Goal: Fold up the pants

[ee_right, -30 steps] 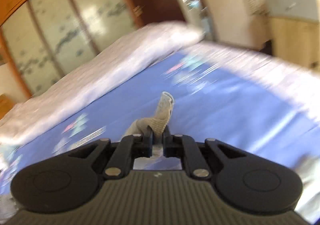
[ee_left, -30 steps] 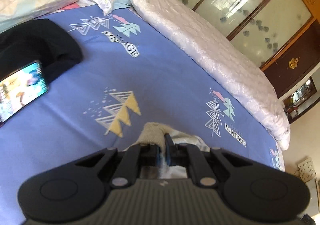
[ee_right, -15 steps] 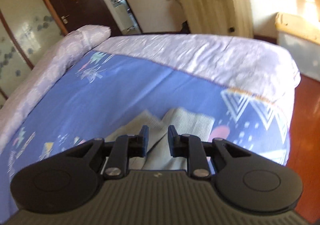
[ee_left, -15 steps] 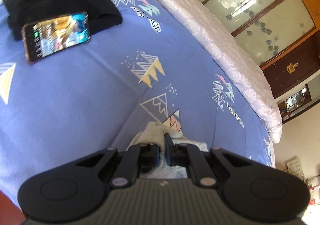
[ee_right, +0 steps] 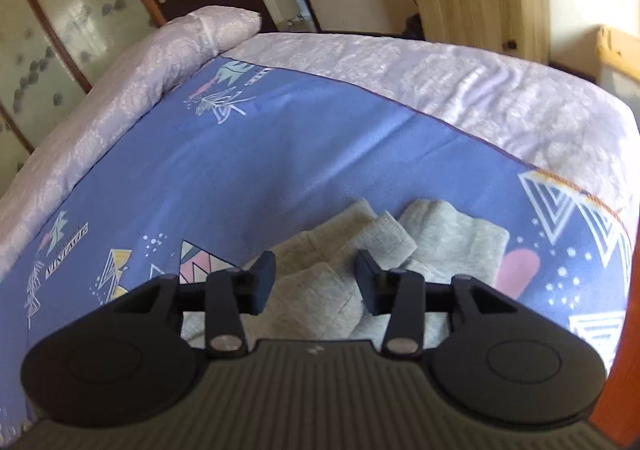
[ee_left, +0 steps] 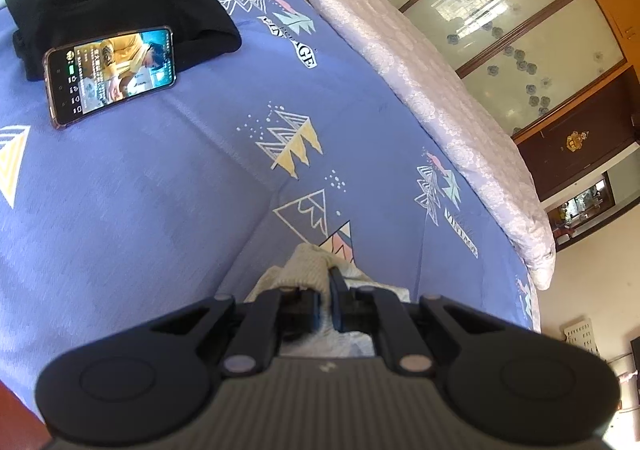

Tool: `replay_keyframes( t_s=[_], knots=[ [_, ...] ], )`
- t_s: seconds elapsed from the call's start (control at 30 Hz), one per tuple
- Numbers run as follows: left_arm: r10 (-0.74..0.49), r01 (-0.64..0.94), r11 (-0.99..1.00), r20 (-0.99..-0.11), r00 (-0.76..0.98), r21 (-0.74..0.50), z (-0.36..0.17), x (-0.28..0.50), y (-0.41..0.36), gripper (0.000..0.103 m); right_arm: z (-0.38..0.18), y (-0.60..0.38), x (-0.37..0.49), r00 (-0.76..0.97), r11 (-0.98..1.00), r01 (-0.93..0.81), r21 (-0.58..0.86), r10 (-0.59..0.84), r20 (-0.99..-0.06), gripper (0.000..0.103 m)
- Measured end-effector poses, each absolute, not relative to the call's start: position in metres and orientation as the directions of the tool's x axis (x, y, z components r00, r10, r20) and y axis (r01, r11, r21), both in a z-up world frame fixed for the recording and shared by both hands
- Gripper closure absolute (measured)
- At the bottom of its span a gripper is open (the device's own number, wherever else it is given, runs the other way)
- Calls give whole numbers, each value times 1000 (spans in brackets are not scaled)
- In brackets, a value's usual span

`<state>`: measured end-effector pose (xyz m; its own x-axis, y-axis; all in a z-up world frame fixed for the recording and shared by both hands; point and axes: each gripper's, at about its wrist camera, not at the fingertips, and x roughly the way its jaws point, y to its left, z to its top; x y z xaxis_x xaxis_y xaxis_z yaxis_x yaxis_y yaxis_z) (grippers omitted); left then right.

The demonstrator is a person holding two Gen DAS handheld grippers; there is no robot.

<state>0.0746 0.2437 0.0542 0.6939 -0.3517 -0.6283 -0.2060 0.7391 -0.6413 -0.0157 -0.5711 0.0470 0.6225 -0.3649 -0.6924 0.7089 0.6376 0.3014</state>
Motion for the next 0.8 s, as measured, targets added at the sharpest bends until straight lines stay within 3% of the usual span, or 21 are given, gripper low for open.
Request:
replay_keyframes(
  t_s=[0.13,0.23,0.37,0.43,0.47,0.5,0.63,0.7,0.8],
  knots=[
    [-351,-216,738,-637,686,-639,53,76,244,97,43,-548,-4,609,780,613,124,-367,-703,55],
    [-350,-220,740,-643,681,-636,54,77,245,97,46,-542,0,644,837,542,75,-356,-677,48],
    [-351,-229,732,-643,680,-642,53,78,246,97,43,-544,16,649,907,418,39,-268,-712,20],
    [-350,-238,727,-646,678,-644,53,79,246,97,29,-542,25,579,939,343,-23,-231,-782,28],
    [-349,-241,726,-648,677,-644,52,79,246,97,24,-539,25,557,944,319,-87,-261,-789,55],
    [-348,-245,726,-650,675,-643,52,79,246,97,23,-535,22,553,946,290,-146,-290,-781,90],
    [-342,-259,721,-655,673,-642,53,79,248,97,47,-538,-7,660,946,301,-119,-297,-690,96],
    [-341,-262,716,-651,678,-648,54,76,251,97,70,-541,-36,758,939,341,-46,-304,-577,101],
    [-348,-255,705,-637,688,-661,53,67,254,97,94,-552,-97,842,902,421,92,-352,-410,101]
  ],
)
